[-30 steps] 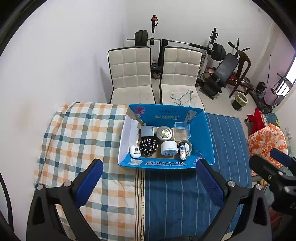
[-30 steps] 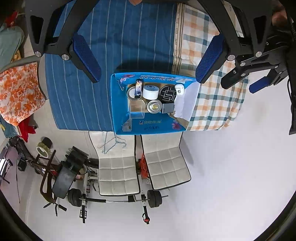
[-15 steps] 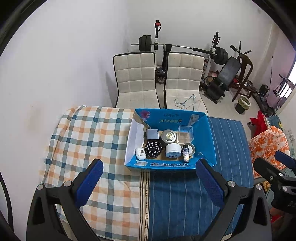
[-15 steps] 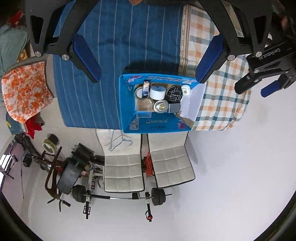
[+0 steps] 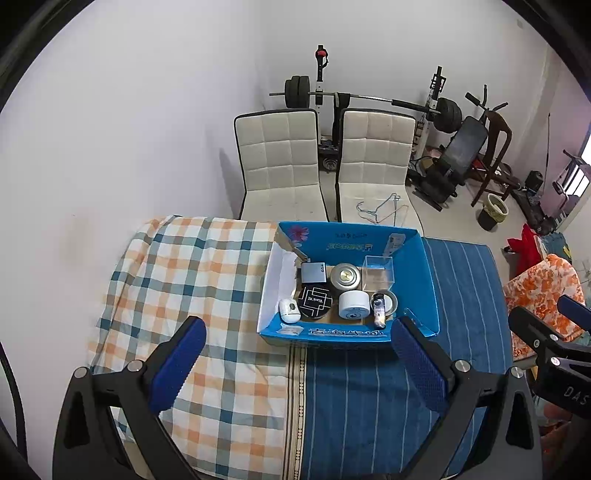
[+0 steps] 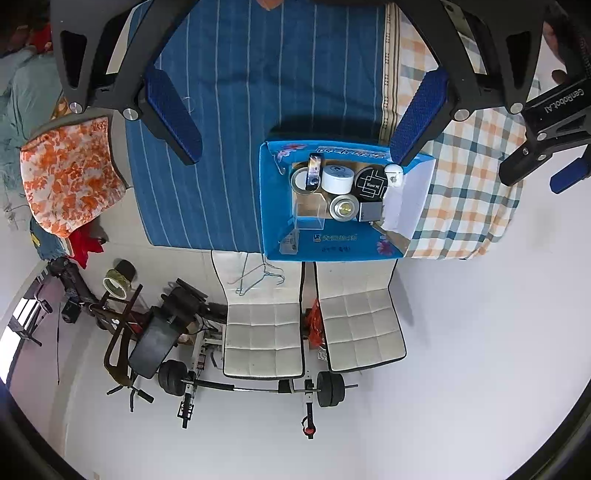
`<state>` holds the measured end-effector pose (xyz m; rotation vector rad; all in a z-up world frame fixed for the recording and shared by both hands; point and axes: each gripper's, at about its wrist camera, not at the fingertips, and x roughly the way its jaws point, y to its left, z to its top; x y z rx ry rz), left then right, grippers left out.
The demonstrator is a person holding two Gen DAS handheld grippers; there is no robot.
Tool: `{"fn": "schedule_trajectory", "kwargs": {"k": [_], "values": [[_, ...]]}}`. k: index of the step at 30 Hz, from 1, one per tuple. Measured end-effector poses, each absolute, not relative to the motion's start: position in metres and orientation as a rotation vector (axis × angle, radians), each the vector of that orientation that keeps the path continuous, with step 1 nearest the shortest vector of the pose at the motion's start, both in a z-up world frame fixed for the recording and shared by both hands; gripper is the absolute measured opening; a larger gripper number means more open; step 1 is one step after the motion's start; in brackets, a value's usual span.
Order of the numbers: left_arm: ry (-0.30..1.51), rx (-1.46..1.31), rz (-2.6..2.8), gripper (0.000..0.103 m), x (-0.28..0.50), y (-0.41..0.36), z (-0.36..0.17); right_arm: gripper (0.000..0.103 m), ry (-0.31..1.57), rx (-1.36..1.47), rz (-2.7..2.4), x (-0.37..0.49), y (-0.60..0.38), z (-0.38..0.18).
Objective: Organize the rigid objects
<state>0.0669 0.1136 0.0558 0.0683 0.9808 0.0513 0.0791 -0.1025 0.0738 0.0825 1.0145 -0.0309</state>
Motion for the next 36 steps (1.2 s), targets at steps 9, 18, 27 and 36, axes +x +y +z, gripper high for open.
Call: {"fn": "schedule_trajectory", "kwargs": {"k": [9, 18, 27, 36], "values": [[0.976, 0.064, 0.068, 0.103, 0.068, 0.116, 0.054, 0.103, 1.022, 0.079, -0.033, 0.08, -0.101, 0.072], [0.977, 0.05, 0.061, 0.103, 0.065, 0.115, 0.054, 0.103, 1.014, 0.079, -0.029, 0.075, -0.104, 0.074], [0.984, 0.041, 0.057, 0.103, 0.06, 0.109, 0.055, 0.103, 1.005, 0.077, -0.04, 0.074, -0.104, 0.075], [0.966, 0.033, 0.057, 0.103, 0.056, 0.107, 0.059, 0.103, 0.99, 0.079, -0.052, 0.069, -0.109, 0.08]]}}
